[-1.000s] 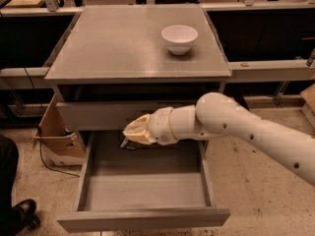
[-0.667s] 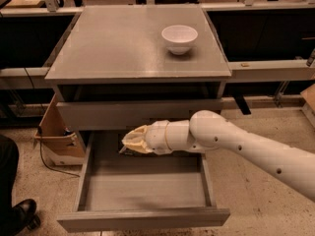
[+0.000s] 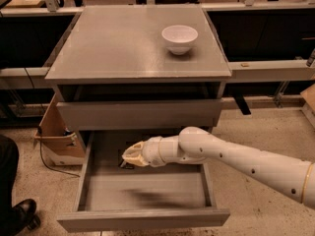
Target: Place rxbar chocolate into middle drawer
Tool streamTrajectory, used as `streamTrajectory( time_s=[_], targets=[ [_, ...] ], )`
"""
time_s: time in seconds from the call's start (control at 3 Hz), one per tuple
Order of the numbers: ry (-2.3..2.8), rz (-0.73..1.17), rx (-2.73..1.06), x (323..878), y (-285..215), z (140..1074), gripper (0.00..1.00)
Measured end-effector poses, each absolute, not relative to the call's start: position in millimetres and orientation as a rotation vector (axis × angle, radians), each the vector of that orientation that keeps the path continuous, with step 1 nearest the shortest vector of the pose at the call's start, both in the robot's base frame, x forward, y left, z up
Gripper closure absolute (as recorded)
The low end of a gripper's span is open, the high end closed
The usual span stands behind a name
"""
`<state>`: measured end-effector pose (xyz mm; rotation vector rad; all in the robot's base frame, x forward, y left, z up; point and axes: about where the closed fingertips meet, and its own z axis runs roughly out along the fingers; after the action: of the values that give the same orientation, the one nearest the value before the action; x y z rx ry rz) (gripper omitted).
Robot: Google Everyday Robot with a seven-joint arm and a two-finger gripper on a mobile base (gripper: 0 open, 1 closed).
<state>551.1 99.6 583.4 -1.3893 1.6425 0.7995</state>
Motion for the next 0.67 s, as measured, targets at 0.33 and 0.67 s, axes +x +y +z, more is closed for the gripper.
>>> streamTrajectory(
  time_s=[0.33,0.67],
  targets=[
    [1.713,0.808,-1.427,554,105,526,1.0],
    [1.759,0.802,-1.439,557,111,492,1.0]
  ],
)
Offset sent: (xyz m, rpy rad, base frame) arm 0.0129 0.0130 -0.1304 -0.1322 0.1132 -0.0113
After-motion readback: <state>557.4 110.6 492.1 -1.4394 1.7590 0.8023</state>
